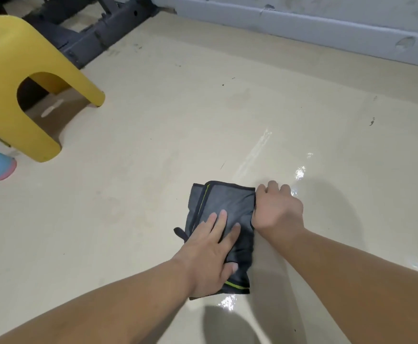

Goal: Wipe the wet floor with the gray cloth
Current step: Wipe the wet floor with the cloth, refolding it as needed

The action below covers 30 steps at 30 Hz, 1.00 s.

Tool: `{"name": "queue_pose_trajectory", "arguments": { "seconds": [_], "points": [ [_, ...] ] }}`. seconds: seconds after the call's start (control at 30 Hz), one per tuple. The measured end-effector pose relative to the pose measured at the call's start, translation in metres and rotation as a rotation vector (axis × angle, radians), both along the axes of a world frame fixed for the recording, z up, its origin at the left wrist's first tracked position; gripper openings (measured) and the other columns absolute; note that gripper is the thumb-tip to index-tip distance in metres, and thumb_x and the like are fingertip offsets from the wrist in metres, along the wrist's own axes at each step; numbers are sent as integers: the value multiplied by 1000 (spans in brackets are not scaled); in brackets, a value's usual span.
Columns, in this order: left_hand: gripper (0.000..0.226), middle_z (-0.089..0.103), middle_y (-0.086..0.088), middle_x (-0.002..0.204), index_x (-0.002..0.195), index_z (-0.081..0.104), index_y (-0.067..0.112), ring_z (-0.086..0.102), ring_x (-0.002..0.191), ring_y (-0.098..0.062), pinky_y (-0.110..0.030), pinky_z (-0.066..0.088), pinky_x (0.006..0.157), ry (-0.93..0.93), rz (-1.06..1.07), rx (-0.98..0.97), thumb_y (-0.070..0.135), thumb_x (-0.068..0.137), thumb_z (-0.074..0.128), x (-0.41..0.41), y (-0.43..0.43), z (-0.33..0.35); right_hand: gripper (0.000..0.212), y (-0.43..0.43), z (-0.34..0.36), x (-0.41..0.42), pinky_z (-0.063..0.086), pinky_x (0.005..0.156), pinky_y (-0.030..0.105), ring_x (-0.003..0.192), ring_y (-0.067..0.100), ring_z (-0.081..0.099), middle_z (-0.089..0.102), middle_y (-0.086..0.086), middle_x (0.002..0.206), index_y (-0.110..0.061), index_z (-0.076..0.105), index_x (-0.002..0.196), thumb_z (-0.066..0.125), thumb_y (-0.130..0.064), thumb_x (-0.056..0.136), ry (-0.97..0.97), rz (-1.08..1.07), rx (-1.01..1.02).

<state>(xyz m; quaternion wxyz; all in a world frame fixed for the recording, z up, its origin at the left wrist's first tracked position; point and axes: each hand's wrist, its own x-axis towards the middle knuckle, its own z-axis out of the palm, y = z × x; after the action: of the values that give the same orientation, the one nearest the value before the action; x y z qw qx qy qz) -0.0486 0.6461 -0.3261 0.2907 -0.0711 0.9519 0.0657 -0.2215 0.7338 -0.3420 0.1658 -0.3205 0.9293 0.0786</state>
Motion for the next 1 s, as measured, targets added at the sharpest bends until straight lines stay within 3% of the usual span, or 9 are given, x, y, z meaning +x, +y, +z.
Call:
{"name": "queue_pose_trajectory", "arguments": {
  "seconds": [0.13, 0.27, 0.37, 0.47, 0.57, 0.67, 0.87, 1.0],
  "points": [
    [87, -49, -15, 155, 158, -26, 28, -49, 140, -36, -53, -19, 122, -94, 33, 58, 62, 102, 31, -17, -1, -15, 36, 2, 4, -2, 35, 65, 31, 115, 25, 44, 46, 1, 126, -20, 47, 123, 53, -29, 90, -77, -35, -102],
    [94, -53, -11, 152, 154, -32, 35, -55, 136, -31, -55, -23, 120, -50, -57, 76, 75, 94, 27, -19, -23, -31, 22, 4, 10, -5, 36, 64, 30, 107, 20, 42, 47, -6, 116, -25, 52, 110, 53, -30, 88, -88, -105, -171],
    [94, -44, -11, 160, 157, -26, 35, -47, 143, -29, -55, -20, 121, 84, -166, 29, 76, 89, 25, -35, -55, -40, 23, -4, 11, -3, 45, 69, 32, 106, 19, 43, 47, -9, 113, -29, 52, 107, 50, -32, 85, -133, -186, -153],
    [91, -38, -6, 163, 159, -18, 41, -40, 148, -24, -49, -18, 123, 168, -259, 79, 72, 89, 31, -65, -95, -43, 29, -13, 21, 14, 44, 68, 33, 109, 19, 50, 51, -11, 108, -28, 56, 102, 40, -34, 78, -180, -353, -239],
    [88, -31, -3, 167, 160, -13, 42, -34, 152, -20, -47, -15, 125, 253, -271, 81, 72, 90, 31, -90, -143, -47, 24, -35, 31, 49, 47, 71, 32, 111, 20, 54, 55, -8, 115, -27, 63, 108, 45, -31, 92, -46, -394, -261],
    [85, -27, -5, 168, 160, -13, 41, -29, 154, -22, -47, -12, 126, 311, -162, 39, 72, 91, 24, -94, -183, -53, 26, -63, 34, 81, 47, 74, 30, 109, 15, 56, 55, -10, 111, -32, 64, 113, 43, -35, 99, -98, -369, -306],
    [84, -11, -19, 170, 164, -4, 27, -11, 157, -37, -55, -4, 126, 409, 5, -121, 64, 88, -1, -69, -192, -67, 29, -83, 32, 72, 45, 75, 32, 114, 17, 54, 53, -7, 115, -30, 62, 121, 41, -39, 103, -74, -533, -315],
    [81, -3, -29, 168, 165, 5, 17, -5, 155, -49, -62, -2, 123, 450, -15, -71, 56, 93, 7, -73, -161, -67, 33, -72, 34, 64, 52, 81, 35, 103, 20, 61, 64, -4, 113, -28, 64, 125, 44, -37, 100, -122, -748, -365]
  ]
}}
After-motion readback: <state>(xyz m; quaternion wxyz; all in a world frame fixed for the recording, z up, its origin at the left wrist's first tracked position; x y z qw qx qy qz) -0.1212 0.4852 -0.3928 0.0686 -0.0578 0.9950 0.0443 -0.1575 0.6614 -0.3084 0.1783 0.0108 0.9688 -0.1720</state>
